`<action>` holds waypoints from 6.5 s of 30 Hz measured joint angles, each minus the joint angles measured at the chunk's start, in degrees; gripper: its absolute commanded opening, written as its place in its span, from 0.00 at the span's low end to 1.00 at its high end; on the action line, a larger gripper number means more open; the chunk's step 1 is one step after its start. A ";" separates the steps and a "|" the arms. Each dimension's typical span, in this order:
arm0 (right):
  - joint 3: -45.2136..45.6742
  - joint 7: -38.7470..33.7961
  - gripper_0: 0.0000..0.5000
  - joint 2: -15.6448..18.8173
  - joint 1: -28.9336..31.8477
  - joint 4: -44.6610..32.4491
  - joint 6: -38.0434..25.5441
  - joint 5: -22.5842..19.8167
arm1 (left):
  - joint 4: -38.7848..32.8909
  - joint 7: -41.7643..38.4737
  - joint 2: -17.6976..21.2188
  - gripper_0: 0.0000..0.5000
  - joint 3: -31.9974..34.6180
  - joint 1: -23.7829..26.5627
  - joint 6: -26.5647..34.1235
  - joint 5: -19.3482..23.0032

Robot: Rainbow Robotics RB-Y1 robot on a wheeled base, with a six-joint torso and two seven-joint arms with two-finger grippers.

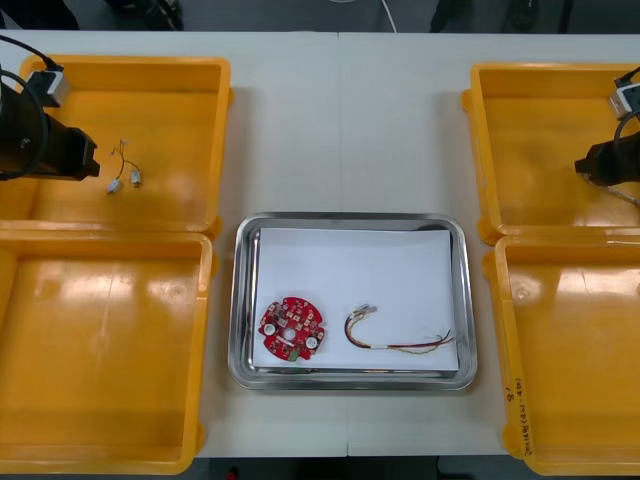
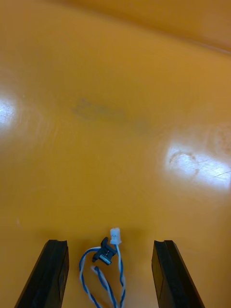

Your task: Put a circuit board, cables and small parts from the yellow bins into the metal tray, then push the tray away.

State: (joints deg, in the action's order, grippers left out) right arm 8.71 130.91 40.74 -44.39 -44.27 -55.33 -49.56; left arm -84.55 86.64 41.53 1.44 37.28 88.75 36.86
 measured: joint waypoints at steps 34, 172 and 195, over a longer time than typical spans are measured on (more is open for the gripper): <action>-0.05 0.04 0.00 -0.38 1.47 -0.97 2.08 -1.74 | 8.59 11.06 0.01 1.00 -11.29 -0.01 -14.78 1.75; 7.72 9.87 1.00 -4.00 -25.39 21.05 -15.45 26.30 | -10.21 -32.70 -22.28 0.24 -38.29 6.64 2.27 -9.25; 7.71 23.90 1.00 -1.33 -25.94 34.17 -3.78 22.74 | -13.24 -32.76 -20.96 1.00 -37.90 6.28 2.33 -9.15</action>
State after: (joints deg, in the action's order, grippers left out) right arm 16.42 154.80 39.40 -70.33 -10.09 -59.12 -26.82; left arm -97.78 53.89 20.57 -36.46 43.56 91.08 27.71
